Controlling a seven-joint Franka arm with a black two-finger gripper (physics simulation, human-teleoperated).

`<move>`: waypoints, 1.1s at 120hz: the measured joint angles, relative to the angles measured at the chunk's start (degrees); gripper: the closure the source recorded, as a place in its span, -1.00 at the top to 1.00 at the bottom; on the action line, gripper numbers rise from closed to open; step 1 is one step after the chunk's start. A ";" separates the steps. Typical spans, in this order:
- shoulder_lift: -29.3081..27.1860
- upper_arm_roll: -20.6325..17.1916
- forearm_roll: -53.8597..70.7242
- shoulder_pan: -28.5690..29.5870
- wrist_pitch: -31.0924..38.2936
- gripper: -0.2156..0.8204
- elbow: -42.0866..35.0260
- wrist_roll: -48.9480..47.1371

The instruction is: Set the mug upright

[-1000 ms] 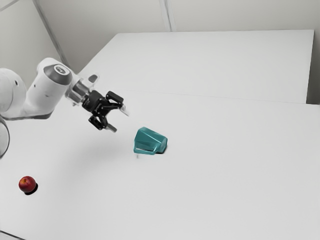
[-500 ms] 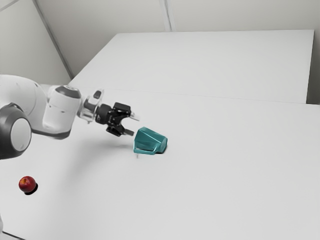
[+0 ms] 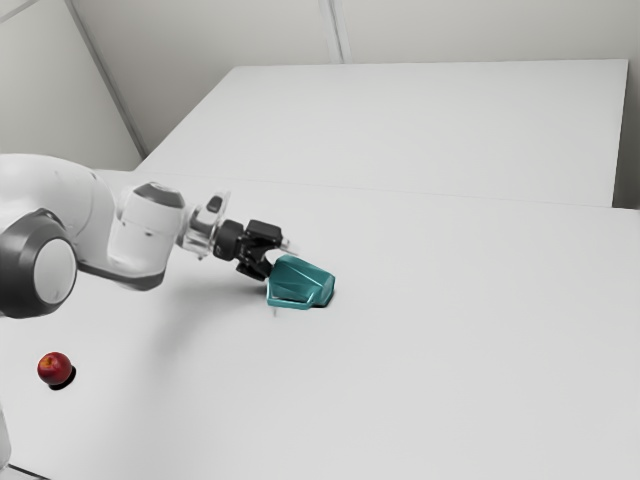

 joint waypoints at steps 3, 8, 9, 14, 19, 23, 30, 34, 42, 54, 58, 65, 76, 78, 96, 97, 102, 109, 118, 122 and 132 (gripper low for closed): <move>0.03 -0.03 -0.04 0.00 0.05 0.58 -0.11 0.27; 0.07 -0.06 -0.08 0.00 0.13 0.58 -0.24 0.70; 0.07 -0.06 -0.09 0.00 0.14 0.58 -0.27 0.78; 0.05 -0.07 -0.14 0.01 0.24 0.50 -0.36 1.17; 0.00 -0.07 -0.18 0.02 0.36 0.31 -0.40 1.50; -0.08 -0.07 -0.21 0.04 0.41 0.14 -0.42 1.66; -0.13 -0.08 -0.22 0.02 0.50 -0.16 -0.43 1.77; -0.18 -0.08 -0.22 0.01 0.54 -0.30 -0.44 1.78; -0.32 -0.28 -0.22 0.01 0.61 -0.51 -0.44 1.76; -0.48 -0.47 -0.23 0.00 0.68 -0.70 -0.44 1.68; -0.53 -0.64 -0.24 0.01 0.70 -0.74 -0.48 1.64; -0.63 -0.79 -0.25 0.00 0.73 -0.79 -0.58 1.56; -1.62 -0.85 -0.03 0.04 0.72 -0.84 -0.68 1.42; -1.95 -0.86 0.08 0.04 0.71 -0.85 -0.71 1.38; -4.96 -0.81 2.25 0.06 0.63 -0.89 -0.27 0.71; -5.19 -0.82 2.54 0.07 0.65 -0.89 -0.07 0.64; -5.96 -0.85 4.80 0.07 0.73 -0.89 2.24 0.26; -6.13 -0.88 10.99 0.05 0.86 -0.90 7.57 -0.60; -5.87 -1.11 22.39 0.04 1.05 -0.91 14.34 -2.10; -5.66 -1.17 27.80 0.02 1.16 -0.91 16.63 -2.77; -4.93 -1.39 41.05 0.01 3.08 -0.91 19.65 -4.48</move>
